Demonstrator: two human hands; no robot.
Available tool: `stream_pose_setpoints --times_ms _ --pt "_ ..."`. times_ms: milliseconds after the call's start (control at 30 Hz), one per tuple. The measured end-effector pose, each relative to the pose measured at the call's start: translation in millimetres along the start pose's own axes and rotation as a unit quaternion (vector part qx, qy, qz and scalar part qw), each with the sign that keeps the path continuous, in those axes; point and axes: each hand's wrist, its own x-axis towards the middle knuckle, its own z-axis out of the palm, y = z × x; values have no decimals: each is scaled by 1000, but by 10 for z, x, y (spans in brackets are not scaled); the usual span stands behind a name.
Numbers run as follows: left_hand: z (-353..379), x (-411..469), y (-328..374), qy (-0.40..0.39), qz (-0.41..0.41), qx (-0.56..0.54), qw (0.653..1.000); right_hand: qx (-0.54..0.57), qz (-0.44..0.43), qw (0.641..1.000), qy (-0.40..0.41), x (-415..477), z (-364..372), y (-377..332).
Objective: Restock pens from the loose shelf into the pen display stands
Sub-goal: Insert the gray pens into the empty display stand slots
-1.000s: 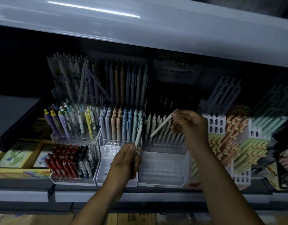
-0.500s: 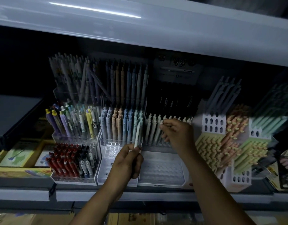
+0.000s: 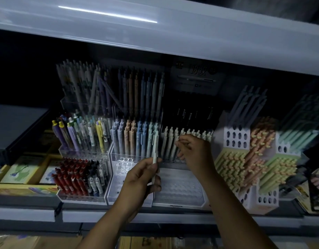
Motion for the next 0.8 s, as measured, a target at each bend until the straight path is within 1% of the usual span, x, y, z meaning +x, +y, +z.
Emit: stream_pose_setpoints --times_ms 100,200,233,267,300,333,400,433,467,533,667,800 --pt "7 -15 12 -11 2 -6 1000 -17 -17 1000 1 -29 -38 -32" --pt "13 -17 9 -18 1 -15 1000 -81 -58 993 60 -87 -90 -75" --pt "7 -14 -8 -17 -2 -18 1000 -85 -63 991 83 -113 -101 -109" --pt "4 -11 -24 -17 -5 -21 1000 -62 -51 993 87 -141 -106 -156" --pt "1 -7 -41 -19 -7 -28 999 -6 -19 998 61 -170 -112 -224" --pt "-3 -8 -54 -23 -8 -36 999 72 27 997 7 -203 -119 -306" --pt "-10 -11 -67 -38 -10 -49 998 211 101 966 -111 -258 -145 -448" --pt "-13 -14 -69 -51 -11 -51 997 250 115 950 -147 -276 -153 -486" --pt "-13 -21 -70 -67 -11 -51 996 269 114 941 -169 -282 -155 -501" --pt "-4 -28 -69 -89 -11 -45 995 274 102 940 -176 -270 -145 -510" --pt "-48 5 -87 -68 -27 6 997 279 124 944 -129 -227 -148 -500" --pt "-90 19 -115 -79 -44 52 995 306 134 937 -103 -162 -251 -462"
